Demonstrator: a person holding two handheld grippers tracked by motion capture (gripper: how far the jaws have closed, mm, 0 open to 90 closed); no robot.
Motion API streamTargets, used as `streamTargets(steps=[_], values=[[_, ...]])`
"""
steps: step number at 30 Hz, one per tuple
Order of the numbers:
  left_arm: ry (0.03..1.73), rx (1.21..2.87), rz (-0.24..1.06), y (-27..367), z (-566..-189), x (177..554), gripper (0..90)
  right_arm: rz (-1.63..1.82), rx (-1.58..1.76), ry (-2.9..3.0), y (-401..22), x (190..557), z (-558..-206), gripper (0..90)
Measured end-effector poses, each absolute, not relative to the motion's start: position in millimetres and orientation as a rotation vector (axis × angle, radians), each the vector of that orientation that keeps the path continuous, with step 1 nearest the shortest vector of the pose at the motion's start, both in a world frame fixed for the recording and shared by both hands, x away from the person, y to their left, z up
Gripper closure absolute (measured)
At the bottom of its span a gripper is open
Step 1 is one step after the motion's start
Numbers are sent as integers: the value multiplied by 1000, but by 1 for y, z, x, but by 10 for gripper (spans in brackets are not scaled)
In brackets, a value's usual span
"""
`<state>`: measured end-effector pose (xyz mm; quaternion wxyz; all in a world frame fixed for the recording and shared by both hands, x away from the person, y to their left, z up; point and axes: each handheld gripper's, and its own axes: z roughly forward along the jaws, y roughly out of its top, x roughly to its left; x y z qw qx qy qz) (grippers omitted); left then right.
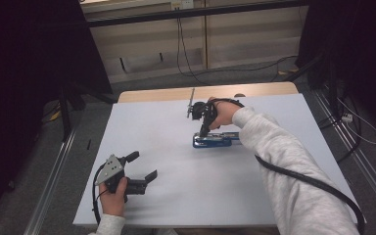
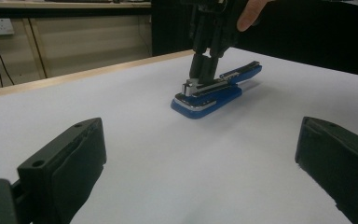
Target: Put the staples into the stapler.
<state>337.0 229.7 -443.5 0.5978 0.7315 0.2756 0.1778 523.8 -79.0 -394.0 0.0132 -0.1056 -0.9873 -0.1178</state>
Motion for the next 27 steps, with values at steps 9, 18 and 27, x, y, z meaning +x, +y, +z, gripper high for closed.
streamTargets(steps=[9, 18, 27], values=[[640, 1699, 413, 229, -444, 337, 18, -397, -328, -3074, -78, 524, -396, 713], [647, 1699, 384, 227, -445, 339, 18, -548, -438, -3065, -90, 522, -391, 559], [633, 1742, 341, 218, -445, 343, 17, -767, -673, -2991, -125, 514, -388, 383]])
